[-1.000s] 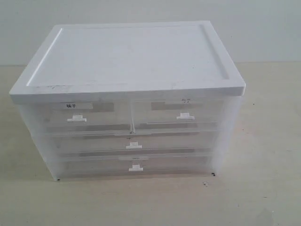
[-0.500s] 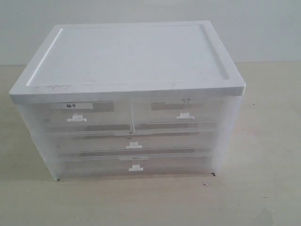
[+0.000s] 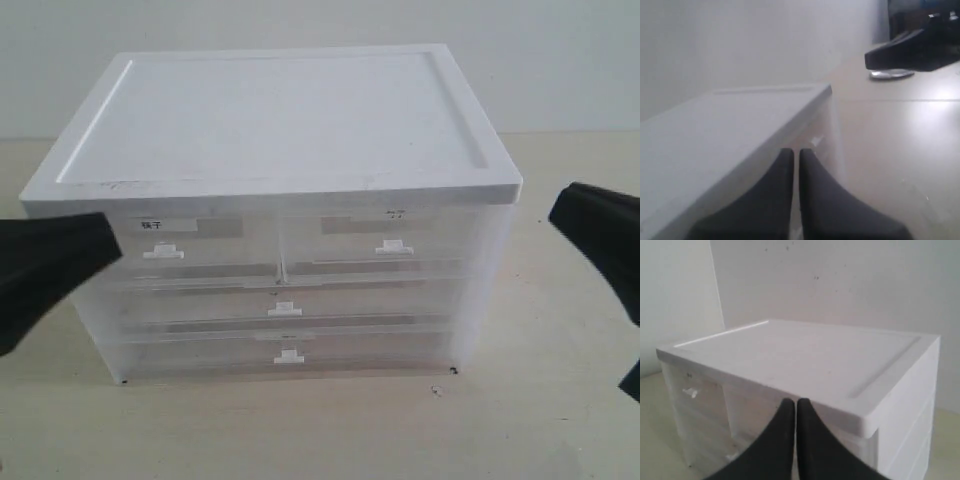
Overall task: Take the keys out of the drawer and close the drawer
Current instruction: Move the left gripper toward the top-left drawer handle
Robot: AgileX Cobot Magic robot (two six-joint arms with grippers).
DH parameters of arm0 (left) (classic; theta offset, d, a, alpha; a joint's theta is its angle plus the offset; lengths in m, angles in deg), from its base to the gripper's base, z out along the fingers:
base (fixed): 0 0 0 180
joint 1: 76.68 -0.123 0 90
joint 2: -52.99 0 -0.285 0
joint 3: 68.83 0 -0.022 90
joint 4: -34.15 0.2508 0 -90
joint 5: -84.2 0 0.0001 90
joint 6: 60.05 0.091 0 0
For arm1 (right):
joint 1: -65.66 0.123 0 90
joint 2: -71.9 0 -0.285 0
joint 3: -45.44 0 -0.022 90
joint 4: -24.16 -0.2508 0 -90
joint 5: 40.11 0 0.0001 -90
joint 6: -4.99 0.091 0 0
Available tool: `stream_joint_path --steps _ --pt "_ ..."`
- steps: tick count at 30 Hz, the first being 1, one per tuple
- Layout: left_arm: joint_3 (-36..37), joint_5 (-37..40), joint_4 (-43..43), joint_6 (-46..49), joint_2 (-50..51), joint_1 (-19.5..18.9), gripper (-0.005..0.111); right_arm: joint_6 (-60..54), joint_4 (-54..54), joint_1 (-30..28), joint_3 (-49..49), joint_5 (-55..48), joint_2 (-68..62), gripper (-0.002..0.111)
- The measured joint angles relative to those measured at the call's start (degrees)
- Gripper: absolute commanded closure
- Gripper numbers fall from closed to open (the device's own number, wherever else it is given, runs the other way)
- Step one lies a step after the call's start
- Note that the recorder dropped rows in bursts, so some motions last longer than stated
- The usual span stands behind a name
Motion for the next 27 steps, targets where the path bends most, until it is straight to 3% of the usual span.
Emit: stream_joint_path --steps 4,8,12,16,21,27 --pt "0.0 -2.29 -0.48 14.95 12.37 4.05 0.102 -4.4 0.47 0.0 0.12 5.78 -9.27 0.108" --pt "0.0 1.07 -7.32 27.63 18.69 9.51 0.102 -7.81 0.69 0.0 0.23 9.76 -14.96 0.108" --pt "0.0 7.16 -12.92 35.68 18.72 13.72 0.095 -8.99 0.94 0.0 0.23 11.16 -16.04 0.108" --pt "0.0 18.59 -21.12 40.96 11.75 16.85 0.079 -9.26 1.05 0.0 0.23 11.57 -16.07 0.108" --pt "0.79 23.77 -22.07 45.41 5.83 18.58 0.078 -9.26 1.29 0.0 0.23 11.57 -16.07 0.108" --pt "0.98 25.89 -24.6 57.29 9.64 18.83 0.078 -9.26 1.54 0.0 0.23 11.57 -16.07 0.108"
